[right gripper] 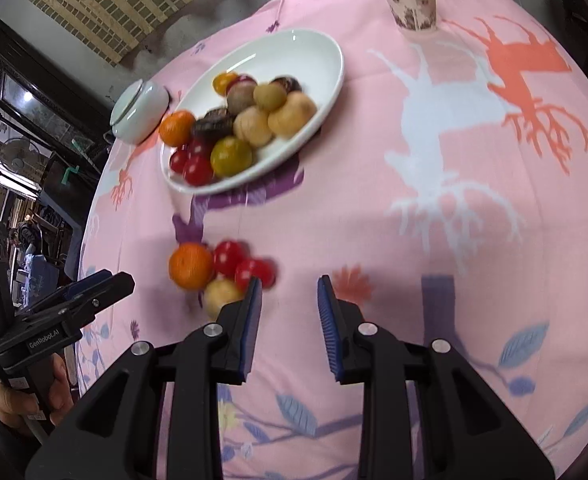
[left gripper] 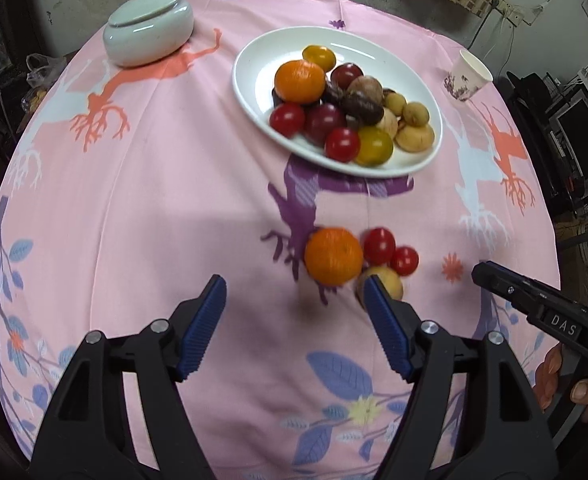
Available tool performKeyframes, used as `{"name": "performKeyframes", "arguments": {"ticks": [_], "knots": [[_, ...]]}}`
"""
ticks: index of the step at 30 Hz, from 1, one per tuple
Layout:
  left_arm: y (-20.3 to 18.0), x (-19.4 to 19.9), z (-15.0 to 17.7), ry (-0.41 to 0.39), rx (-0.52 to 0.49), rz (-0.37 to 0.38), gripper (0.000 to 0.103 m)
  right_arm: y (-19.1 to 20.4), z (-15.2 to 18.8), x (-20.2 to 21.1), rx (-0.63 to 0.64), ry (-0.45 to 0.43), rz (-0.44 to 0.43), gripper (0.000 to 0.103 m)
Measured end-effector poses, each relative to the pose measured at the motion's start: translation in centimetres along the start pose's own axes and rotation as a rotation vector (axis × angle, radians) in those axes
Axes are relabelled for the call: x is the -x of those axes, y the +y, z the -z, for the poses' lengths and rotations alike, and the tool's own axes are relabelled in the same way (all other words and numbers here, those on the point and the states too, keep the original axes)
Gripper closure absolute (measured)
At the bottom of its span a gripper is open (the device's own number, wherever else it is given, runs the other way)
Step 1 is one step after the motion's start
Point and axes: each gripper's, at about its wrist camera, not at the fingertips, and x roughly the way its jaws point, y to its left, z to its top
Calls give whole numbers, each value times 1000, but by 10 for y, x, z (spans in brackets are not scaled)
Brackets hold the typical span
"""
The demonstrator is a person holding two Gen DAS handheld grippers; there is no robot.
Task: Organize fruits
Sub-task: 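Move both open tools back over the remaining fruits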
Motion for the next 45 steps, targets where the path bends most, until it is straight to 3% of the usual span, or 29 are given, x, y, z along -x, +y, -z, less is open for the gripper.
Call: {"name": "performKeyframes", "arguments": {"ticks": [12, 14, 15, 16, 24, 34, 45], "knots": [[0, 11, 39, 11, -24, -28, 21, 18, 50, 3, 53, 58, 13, 69], [0, 9, 42, 17, -24, -26, 20, 22, 56, 5, 70, 46, 20, 47], [-1, 8, 43, 20, -25, -27, 20, 24, 59, 8, 72, 23, 20, 27], [-2, 6, 43, 22, -28, -28, 20, 26, 62, 12, 81, 3, 16, 25], [-12, -5, 38, 34, -70, -45, 17, 28, 69, 12, 93, 21, 16, 24], [-16, -25, 15, 27, -77, -61, 17, 22, 66, 3, 83, 25, 73, 7], [-17, -47, 0, 23, -119, -82, 17, 21, 57, -7, 113, 42, 129, 6]]}}
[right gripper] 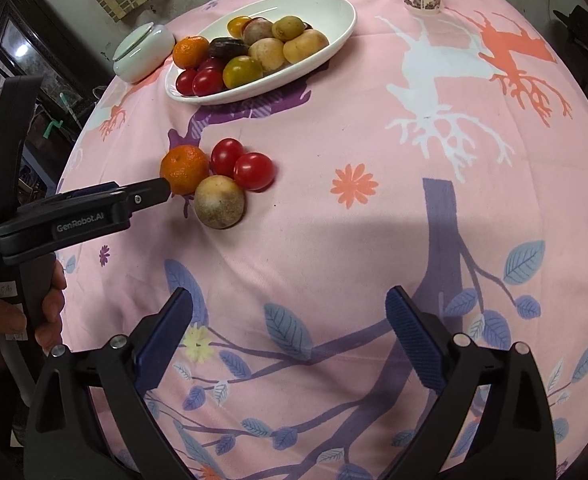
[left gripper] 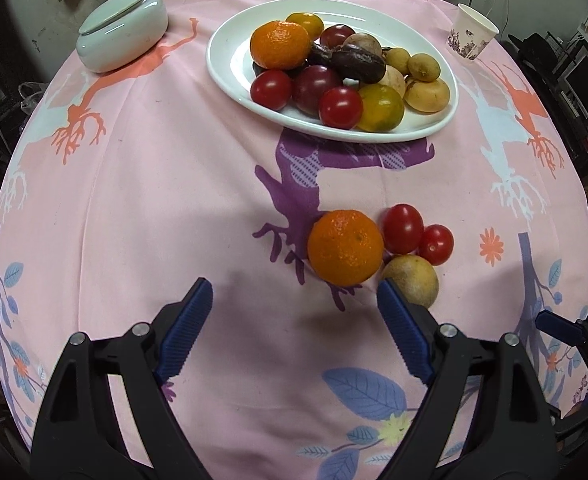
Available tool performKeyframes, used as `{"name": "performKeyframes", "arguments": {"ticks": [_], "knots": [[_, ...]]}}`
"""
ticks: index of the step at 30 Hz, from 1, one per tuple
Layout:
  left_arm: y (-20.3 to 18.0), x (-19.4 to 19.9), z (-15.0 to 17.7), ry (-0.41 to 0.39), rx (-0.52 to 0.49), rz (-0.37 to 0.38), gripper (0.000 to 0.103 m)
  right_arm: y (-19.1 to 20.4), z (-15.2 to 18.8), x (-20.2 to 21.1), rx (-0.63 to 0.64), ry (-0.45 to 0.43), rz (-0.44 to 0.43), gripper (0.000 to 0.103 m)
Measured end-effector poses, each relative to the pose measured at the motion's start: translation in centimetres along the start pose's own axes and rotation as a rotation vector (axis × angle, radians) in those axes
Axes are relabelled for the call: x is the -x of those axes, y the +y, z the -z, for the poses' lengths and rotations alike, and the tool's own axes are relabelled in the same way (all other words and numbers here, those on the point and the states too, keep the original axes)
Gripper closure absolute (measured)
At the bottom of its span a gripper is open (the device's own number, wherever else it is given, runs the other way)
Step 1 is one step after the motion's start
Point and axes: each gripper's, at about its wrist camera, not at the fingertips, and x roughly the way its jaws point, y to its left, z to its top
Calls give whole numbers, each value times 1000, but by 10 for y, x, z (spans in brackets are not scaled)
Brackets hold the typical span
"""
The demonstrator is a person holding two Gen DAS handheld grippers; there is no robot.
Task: Organize fruits
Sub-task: 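Move both open tools back over the remaining fruits, then grasp the orange mandarin with left tool while right tool grasps brown round fruit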
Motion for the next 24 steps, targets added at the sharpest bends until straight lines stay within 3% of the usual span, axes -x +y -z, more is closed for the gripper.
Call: {"name": "performKeyframes", "arguments": {"ticks": [11, 13, 14, 15, 19, 24], "knots": [[-13, -16, -9, -36, -78, 28, 18, 4, -4, -5, 17, 10, 90, 6], [-16, -16, -9, -57, -92, 53, 27, 5, -5, -5, 15, 9, 91, 6], [-18, -17, -9, -62, -96, 84, 39, 5, -6, -5, 15, 9, 93, 6], [-19, -18, -10, -60, -100, 115, 58, 6, -6, -5, 15, 9, 94, 6], [-27, -21, -9, -65, -136, 113, 58, 8, -5, -6, 18, 15, 94, 6], [-23, -16, -8, -62, -101, 96, 60, 10, -5, -6, 22, 19, 95, 6]]}}
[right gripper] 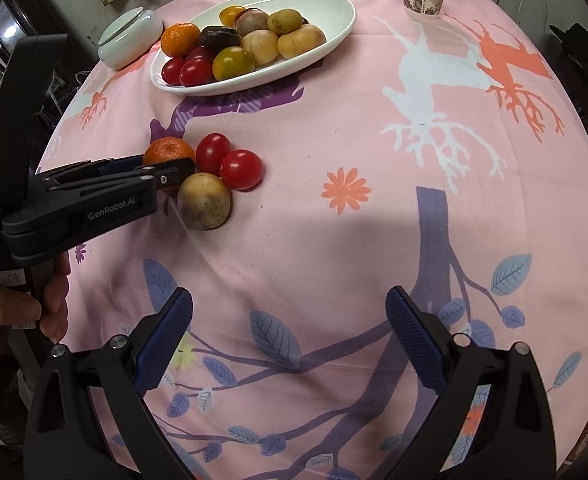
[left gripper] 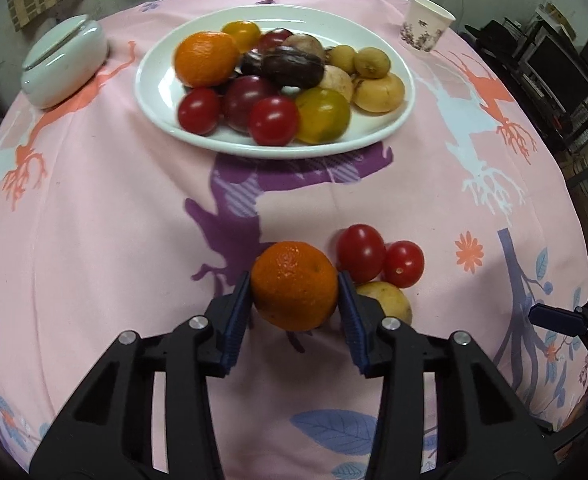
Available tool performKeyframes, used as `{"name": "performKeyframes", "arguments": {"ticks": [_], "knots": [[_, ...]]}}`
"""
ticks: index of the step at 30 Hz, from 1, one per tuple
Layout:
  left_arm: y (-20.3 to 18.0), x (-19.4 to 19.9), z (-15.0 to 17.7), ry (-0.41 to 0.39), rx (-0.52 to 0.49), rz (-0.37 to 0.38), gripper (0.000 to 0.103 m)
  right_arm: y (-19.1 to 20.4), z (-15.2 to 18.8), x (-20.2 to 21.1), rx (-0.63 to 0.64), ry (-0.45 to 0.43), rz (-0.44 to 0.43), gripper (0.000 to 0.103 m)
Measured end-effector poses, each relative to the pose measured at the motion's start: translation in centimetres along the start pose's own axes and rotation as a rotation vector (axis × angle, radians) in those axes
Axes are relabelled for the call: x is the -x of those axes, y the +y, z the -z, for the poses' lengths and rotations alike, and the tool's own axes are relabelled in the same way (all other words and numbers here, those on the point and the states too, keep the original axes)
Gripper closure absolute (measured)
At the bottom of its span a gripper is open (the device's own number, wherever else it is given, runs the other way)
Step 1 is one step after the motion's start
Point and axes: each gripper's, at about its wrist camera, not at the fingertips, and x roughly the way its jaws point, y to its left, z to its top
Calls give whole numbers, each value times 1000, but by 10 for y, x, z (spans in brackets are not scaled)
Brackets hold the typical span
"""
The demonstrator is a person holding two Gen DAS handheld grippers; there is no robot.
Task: Organize fruits
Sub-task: 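Grasp the orange mandarin with left tool while right tool grasps brown round fruit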
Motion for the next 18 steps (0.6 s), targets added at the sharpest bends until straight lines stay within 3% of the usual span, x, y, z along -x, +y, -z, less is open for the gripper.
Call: {"name": "performKeyframes", "arguments": {"ticks": [4, 7, 18], "knots": [[13, 19, 8, -16, 58, 31, 59, 3, -1, -1, 12, -3, 7, 6], [22, 33, 20, -26, 69, 14, 59, 9, -2, -5, 32, -1, 18, 6], [54, 45, 62, 19, 173, 13, 59, 45, -25, -22, 65, -24, -13, 6]]}}
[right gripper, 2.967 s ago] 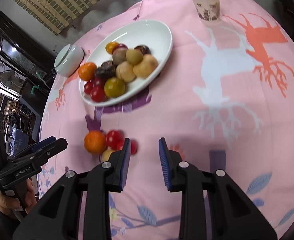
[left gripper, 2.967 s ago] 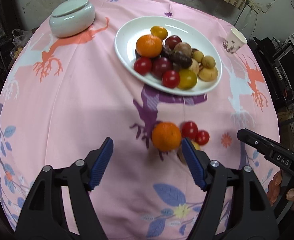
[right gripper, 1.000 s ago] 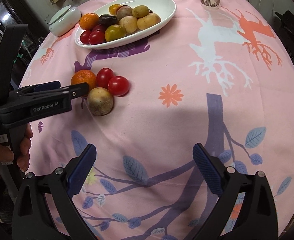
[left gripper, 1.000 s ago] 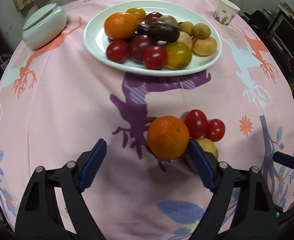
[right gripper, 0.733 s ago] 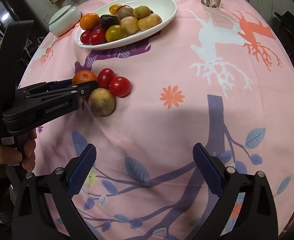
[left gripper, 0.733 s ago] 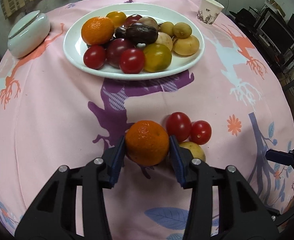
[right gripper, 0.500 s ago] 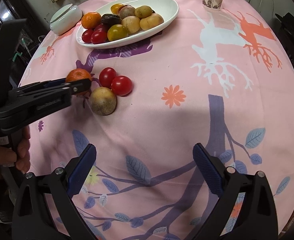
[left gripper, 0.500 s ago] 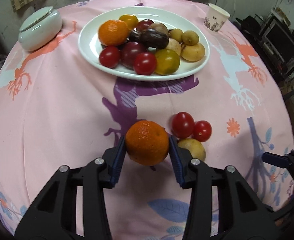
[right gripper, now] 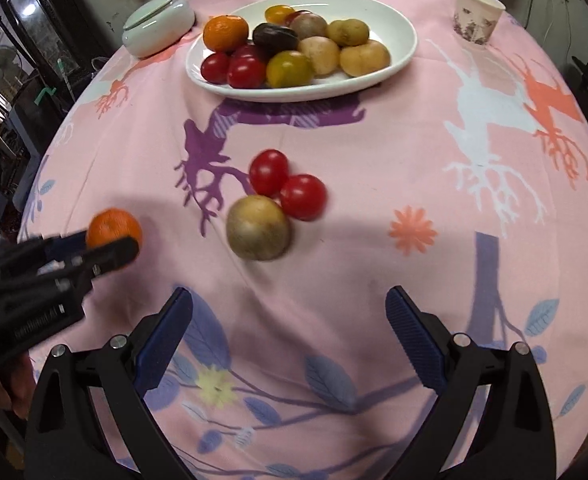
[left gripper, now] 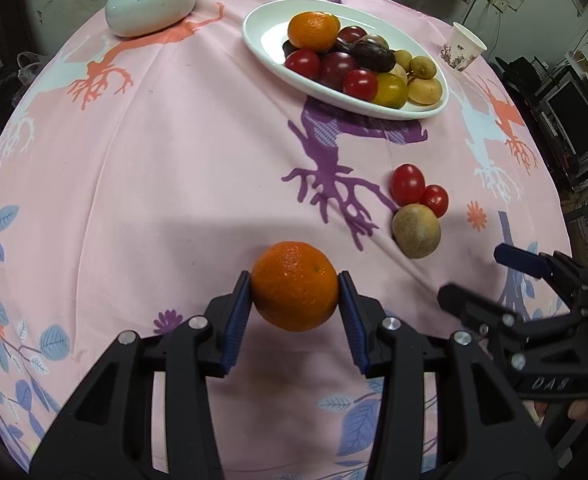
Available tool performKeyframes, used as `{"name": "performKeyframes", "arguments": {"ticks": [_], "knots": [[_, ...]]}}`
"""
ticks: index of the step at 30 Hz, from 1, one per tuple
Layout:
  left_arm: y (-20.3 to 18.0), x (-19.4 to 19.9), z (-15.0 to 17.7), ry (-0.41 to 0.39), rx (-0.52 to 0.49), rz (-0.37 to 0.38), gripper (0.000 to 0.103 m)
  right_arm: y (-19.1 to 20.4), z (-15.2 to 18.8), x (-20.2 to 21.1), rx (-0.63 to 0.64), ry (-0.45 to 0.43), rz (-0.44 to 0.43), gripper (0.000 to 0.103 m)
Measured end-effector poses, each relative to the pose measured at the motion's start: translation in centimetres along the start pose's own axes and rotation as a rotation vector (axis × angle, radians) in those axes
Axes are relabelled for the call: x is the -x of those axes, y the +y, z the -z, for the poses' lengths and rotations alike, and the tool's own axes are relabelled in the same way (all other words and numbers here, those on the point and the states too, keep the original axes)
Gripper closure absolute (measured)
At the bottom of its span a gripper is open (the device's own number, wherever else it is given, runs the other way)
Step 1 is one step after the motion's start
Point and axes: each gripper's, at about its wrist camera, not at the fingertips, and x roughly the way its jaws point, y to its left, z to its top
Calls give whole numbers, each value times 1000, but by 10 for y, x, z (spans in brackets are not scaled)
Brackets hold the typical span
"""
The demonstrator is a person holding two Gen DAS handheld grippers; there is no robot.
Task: Organize fruits
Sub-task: 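Grasp the orange mandarin with left tool while right tool grasps brown round fruit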
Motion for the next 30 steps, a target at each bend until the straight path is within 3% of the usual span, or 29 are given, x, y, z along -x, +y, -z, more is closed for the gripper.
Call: {"name": "performKeyframes", "arguments": {"ticks": [4, 10, 17, 18, 30], "knots": [[6, -1, 2, -1, 11, 5, 59, 5, -11, -8, -22, 19, -29, 25], [12, -3, 4, 2, 23, 12, 59, 6, -20, -25, -68, 64, -42, 40], [14, -7, 6, 14, 35, 10, 59, 19, -27, -39, -27, 70, -10, 57], [13, -7, 6, 15, 34, 10, 59, 20, -28, -39, -15, 62, -4, 63], [3, 0, 2, 1, 8, 14, 59, -11, -18, -4, -50, 29, -50, 66]]}}
